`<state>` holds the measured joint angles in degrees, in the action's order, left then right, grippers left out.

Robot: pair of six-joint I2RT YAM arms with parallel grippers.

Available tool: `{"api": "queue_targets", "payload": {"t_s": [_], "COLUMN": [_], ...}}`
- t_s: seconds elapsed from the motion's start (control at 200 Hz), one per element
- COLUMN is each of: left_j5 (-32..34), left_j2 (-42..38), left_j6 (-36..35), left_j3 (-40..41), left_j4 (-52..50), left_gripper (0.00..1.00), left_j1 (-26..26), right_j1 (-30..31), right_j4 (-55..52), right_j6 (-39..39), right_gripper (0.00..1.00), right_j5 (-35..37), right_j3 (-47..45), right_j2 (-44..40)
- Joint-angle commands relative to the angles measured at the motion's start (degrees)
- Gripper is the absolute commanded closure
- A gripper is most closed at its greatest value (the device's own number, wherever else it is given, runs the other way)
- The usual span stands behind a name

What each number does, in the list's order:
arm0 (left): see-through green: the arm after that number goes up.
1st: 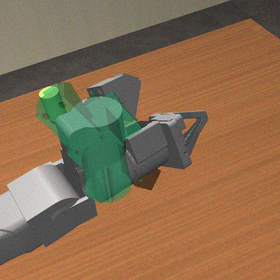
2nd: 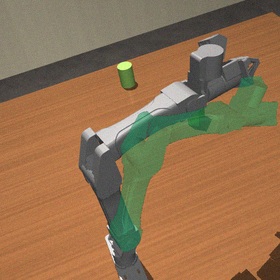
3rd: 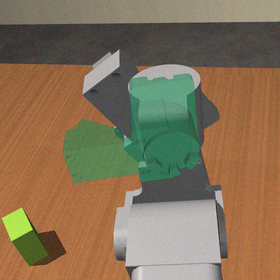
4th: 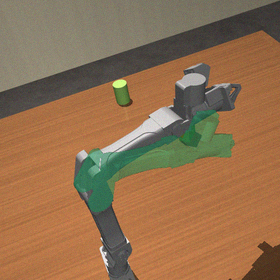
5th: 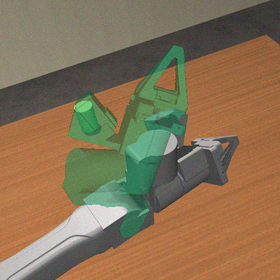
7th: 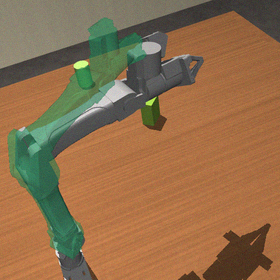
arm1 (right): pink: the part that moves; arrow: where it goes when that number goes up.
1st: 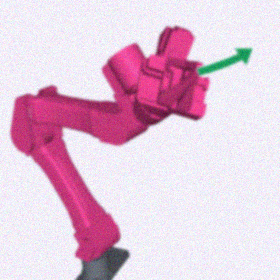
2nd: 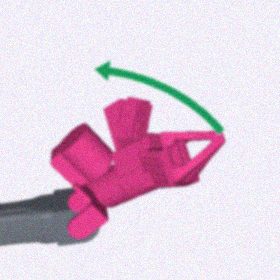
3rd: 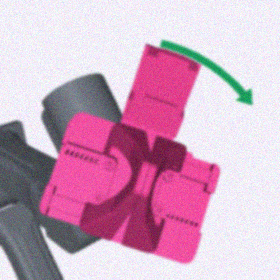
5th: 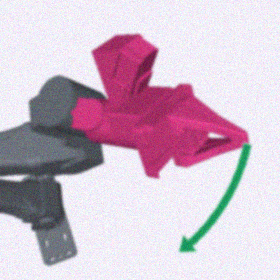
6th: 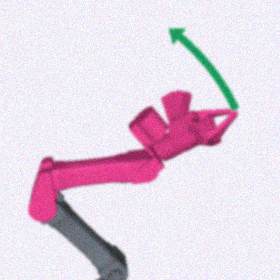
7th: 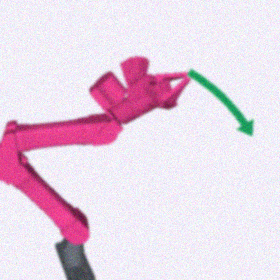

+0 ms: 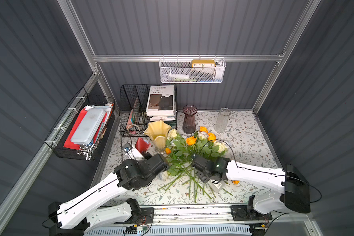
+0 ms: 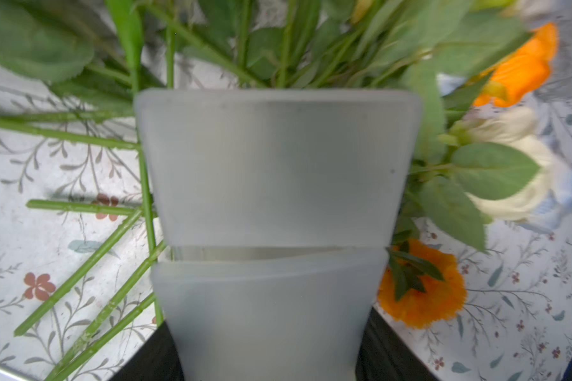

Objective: Arrange the flowers in different vases according to their colors
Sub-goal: Pick up the distractor from the center of the board.

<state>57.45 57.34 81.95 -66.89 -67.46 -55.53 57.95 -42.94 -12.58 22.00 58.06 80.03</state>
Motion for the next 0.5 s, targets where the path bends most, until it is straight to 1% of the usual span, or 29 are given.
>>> {"api": "queue_targets", "payload": {"t_s": [0.0,0.045,0.095,0.2,0.29,0.38,0.44,0.495], "left_j5": [-2.98,-6.30,-10.64,-19.86,-28.03,-36.45,-40.11,-41.74], "left_j2": [1.05,0.44,0.03,1.43,3.97,6.04,6.52,7.47], "left_j6": [-23.78,-31.19,-37.38,-44.90,-48.06,-49.08,-49.86,-51.32], "left_j3": [-2.88,-3.15,-3.73,-6.42,-6.37,-3.52,-0.82,0.71], "left_j4": [15.14,22.08,27.58,32.19,34.87,38.04,40.88,42.83], "left_gripper": [0.70,0.70,0.70,0.70,0.71,0.72,0.73,0.74], "left_j1": [7.89,13.00,19.79,35.13,46.97,57.87,63.79,67.28], "right_j1": [-5.82,-8.97,-13.29,-24.20,-32.06,-38.96,-43.56,-48.41], "right_j4": [-2.62,-2.05,-2.62,-3.23,-4.01,-4.30,-3.43,-3.38], "right_j6": [1.08,1.77,1.69,0.70,0.17,-0.24,0.24,0.34], "right_gripper": [0.46,0.46,0.46,0.46,0.46,0.46,0.45,0.46], "right_j5": [2.65,2.68,1.77,-0.66,-1.11,-2.60,-4.85,-5.87], "right_j3": [3.03,3.44,4.95,7.49,9.38,10.61,10.62,11.05], "right_j2": [-5.09,-6.94,-8.46,-10.15,-9.14,-7.89,-7.68,-7.09]}}
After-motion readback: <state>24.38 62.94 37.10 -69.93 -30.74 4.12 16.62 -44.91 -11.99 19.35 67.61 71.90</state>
